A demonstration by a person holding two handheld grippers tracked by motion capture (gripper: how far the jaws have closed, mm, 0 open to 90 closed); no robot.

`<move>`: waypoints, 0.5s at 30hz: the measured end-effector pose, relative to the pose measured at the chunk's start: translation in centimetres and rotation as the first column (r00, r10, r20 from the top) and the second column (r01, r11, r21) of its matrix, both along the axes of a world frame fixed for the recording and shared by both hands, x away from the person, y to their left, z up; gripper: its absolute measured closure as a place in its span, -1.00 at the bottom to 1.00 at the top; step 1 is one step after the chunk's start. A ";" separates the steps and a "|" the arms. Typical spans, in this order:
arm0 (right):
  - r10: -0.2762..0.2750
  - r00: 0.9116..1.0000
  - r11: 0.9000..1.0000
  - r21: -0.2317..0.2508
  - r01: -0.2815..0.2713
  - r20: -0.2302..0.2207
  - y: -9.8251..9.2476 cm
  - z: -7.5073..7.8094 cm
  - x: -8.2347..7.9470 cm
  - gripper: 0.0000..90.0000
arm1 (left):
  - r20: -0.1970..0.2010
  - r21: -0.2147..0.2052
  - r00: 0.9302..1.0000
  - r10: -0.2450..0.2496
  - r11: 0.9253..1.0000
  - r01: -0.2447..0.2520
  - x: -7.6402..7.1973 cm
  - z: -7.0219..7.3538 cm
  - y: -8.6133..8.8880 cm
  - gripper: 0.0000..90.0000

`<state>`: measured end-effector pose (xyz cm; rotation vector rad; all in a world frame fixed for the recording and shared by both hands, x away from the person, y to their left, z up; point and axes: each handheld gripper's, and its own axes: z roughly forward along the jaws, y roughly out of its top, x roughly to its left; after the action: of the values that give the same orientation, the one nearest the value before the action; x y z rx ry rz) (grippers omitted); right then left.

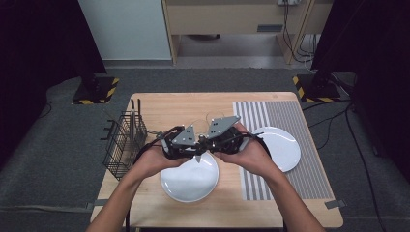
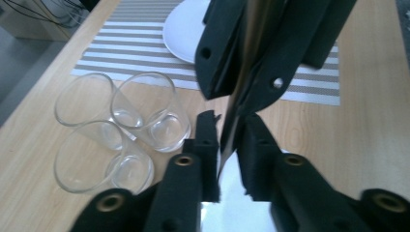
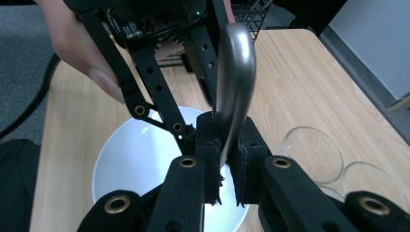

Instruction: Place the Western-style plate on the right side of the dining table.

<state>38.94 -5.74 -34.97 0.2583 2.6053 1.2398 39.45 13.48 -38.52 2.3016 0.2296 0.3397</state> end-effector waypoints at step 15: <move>0.031 0.999 0.998 0.055 -0.030 -0.013 -0.5 1.2 -0.2 0.86 | -0.036 -0.018 0.999 0.003 1.000 -0.004 0.3 -3.2 1.1 0.47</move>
<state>38.71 -6.27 -33.73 0.2388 2.5990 1.3255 39.75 14.58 -41.67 2.2914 0.2533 0.2972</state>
